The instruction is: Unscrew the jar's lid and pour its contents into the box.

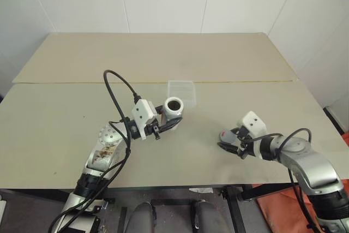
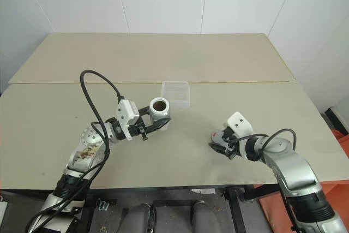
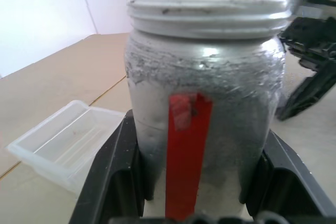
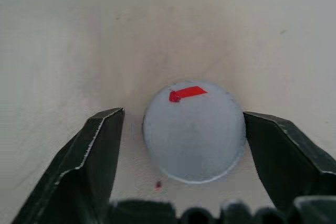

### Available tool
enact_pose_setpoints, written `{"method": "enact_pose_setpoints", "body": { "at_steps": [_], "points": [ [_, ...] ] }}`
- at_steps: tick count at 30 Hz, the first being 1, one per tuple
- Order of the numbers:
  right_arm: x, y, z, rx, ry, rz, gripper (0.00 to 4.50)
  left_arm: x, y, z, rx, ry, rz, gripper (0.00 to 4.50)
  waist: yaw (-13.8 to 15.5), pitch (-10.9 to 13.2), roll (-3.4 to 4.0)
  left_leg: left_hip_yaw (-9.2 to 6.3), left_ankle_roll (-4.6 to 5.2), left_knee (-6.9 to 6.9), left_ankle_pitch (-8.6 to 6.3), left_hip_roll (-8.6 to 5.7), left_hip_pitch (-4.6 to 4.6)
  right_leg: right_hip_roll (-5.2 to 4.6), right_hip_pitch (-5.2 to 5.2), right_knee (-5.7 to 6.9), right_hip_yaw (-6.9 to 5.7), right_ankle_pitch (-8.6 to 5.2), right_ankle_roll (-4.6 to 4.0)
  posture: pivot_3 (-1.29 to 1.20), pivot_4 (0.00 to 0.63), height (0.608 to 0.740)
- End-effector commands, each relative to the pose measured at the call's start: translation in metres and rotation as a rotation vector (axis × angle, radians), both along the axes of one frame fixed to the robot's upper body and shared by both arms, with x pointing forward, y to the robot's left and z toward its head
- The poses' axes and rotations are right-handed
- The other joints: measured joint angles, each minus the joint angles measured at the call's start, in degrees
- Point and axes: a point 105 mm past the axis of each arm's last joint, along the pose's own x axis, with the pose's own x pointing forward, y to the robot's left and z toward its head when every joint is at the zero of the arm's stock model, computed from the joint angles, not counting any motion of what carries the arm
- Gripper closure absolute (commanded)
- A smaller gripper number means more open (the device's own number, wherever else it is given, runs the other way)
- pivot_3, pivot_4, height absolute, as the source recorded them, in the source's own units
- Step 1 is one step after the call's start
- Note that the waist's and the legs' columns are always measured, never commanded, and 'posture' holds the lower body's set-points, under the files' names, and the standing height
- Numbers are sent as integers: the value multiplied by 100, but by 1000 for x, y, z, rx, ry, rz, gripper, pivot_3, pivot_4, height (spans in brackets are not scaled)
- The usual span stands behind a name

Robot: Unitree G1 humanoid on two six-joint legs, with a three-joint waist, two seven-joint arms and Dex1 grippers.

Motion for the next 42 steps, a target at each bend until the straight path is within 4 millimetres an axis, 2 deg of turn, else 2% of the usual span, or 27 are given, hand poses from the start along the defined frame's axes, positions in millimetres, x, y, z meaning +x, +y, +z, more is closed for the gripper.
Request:
{"method": "enact_pose_setpoints", "body": {
  "at_steps": [1, 4, 6, 11, 14, 18, 21, 24, 32, 34, 37, 42],
  "points": [
    [-2, 0, 33, -7, -99, 17, 40, 9, 5, 23, -57, -63, 35, 2562, 2, 0, 0, 0, 0, 1, 0, 0, -2, 0, -1, 0, 0, 0, 0, 0, 150, 740],
    [0, 4, 59, 36, -207, 28, 40, 23, 11, 26, -35, -70, 94, 2562, 8, 0, 0, 0, 0, 4, 0, -1, 0, -1, 1, 0, 0, 2, 4, 0, 150, 740],
    [8, 7, 72, 52, -294, -12, 40, 40, 15, 27, 19, -89, 148, 2562, 8, 0, -1, -1, 0, 4, 0, -2, 5, 0, 4, 2, -1, 3, 5, 0, 150, 740],
    [20, 14, 79, 64, -395, -50, 40, 87, 21, 35, 191, -142, 280, 2562, 7, 1, -2, -4, 0, 7, 1, -6, 5, 1, 8, -1, -3, 5, 6, 0, 150, 740],
    [23, 21, 82, 96, -422, -67, 40, 114, 20, 46, 435, -283, 330, 2562, 26, 2, -4, -4, 0, 5, 1, -10, -4, -1, 8, -8, -4, 6, 9, 0, 150, 740],
    [21, 26, 82, 125, -434, -77, 40, 137, 13, 67, 899, -644, 366, 2562, 79, 2, -5, -5, 1, 0, 0, -23, -39, -9, -18, -14, -3, 16, -7, 0, 150, 740],
    [17, 27, 79, 129, -429, -83, 40, 145, -5, 91, 1136, -957, 383, 2562, 139, 2, -5, -4, 2, 2, -1, -32, -82, -16, -55, -15, 0, 21, -10, 0, 150, 740],
    [13, 24, 75, 112, -433, -110, 40, 147, -18, 99, 1328, -1217, 344, 2562, 176, 2, -5, -6, 5, 1, -4, -33, -99, -18, -65, -15, -5, 18, -3, 0, 150, 740],
    [-3, 8, 69, 136, -422, -234, 40, 137, -52, 99, 1501, -1721, 161, 2562, 172, 5, -10, -4, -1, 3, -11, -34, -115, -21, -87, -15, -3, 14, 3, 0, 150, 740],
    [-5, 5, 72, 165, -419, -264, 40, 138, -55, 102, 1545, -1779, 148, 2562, 160, 5, -10, -4, -2, 7, -10, -34, -113, -21, -88, -8, -3, 12, 7, 0, 150, 740],
    [-8, 2, 76, 211, -413, -291, 40, 138, -60, 111, 1535, -1772, 187, 2562, 145, 5, -10, -4, -5, 9, -8, -32, -109, -20, -88, -2, -3, 2, 23, 0, 150, 740],
    [-7, 4, 74, 199, -397, -292, 40, 140, -56, 106, 1560, -1736, 185, 2562, 134, 5, -10, -4, -6, 10, -7, -32, -101, -19, -86, 5, 1, 4, 20, 0, 150, 740]
  ]
}}
